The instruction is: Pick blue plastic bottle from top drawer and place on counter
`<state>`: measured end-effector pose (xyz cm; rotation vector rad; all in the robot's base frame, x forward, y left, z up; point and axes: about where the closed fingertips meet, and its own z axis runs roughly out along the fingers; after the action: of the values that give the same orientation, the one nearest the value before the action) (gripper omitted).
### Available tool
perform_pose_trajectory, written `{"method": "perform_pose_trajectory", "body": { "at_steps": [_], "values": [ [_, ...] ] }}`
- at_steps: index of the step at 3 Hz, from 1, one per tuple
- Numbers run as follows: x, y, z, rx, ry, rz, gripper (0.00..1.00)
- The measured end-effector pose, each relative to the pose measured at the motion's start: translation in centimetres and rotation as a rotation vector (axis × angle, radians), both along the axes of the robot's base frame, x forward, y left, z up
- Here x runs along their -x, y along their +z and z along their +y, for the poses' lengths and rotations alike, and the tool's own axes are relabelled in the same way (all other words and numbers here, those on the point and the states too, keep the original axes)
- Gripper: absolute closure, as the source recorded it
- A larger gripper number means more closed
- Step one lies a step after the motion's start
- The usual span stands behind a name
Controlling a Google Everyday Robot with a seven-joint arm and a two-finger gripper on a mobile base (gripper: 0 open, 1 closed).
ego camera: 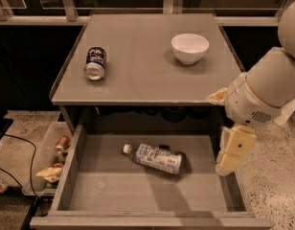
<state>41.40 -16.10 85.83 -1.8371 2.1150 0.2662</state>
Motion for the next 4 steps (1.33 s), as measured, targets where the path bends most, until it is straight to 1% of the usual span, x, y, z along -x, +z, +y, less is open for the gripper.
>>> {"method": "perform_pose_trajectory", "body": {
  "at_steps": [1,2,3,4],
  "values": [
    [-0.4,-1.3,-0.1,-0.089,-0.016,-0.045,0.0],
    [-1.0,-5.0,-0.7,-0.277,-0.065,-0.118,0.0],
    [-2.6,-7.0,-0.4,-0.413,-0.105,-0.19,0.0],
    [-2.6,-7.0,-0.4,-0.413,-0.104,-0.189,0.0]
  ]
}}
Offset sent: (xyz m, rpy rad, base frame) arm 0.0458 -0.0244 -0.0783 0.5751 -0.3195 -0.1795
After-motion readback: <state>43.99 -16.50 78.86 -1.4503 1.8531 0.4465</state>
